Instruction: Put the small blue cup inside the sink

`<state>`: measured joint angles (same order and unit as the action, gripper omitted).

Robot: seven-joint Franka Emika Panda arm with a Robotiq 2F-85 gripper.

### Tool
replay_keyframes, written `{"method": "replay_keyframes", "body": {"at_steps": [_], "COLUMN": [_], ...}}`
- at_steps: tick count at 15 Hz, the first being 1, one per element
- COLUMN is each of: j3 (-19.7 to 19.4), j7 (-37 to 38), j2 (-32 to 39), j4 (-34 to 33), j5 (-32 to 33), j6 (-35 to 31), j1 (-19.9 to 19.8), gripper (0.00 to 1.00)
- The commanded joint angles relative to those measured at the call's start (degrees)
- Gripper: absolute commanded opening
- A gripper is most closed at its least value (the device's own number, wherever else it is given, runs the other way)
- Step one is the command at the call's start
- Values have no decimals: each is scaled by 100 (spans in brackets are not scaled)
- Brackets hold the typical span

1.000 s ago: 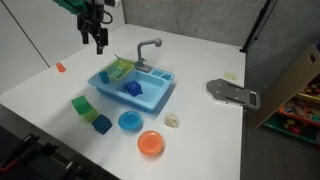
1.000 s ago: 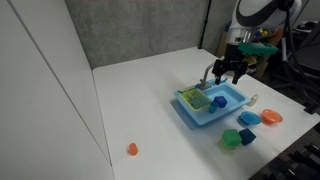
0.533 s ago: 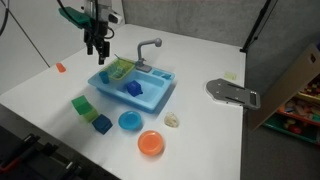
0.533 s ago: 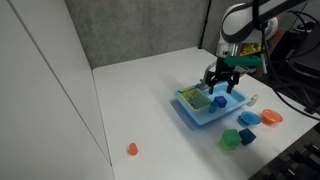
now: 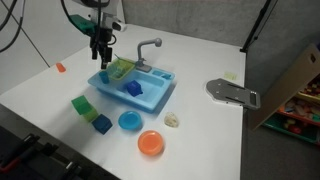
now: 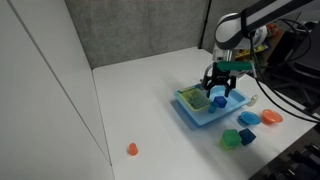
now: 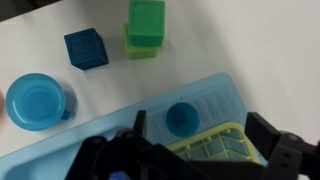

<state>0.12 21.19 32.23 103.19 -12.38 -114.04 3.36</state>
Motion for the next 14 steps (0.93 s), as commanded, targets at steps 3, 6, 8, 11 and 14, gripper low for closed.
{"method": "replay_keyframes", "body": {"at_steps": [3,6,8,11,14], "j3": [-58,-77,-80,-89,-84], "j7": [295,397,417,453,425], "j2": [153,123,129,115,-32], "j4": [-81,126,254,451,749], "j5": [-26,26,48,76,95], "j6": [-349,-993,-1358,-1742,-1869], "j1": [112,217,290,400,451], "gripper": [100,100,100,100,100]}}
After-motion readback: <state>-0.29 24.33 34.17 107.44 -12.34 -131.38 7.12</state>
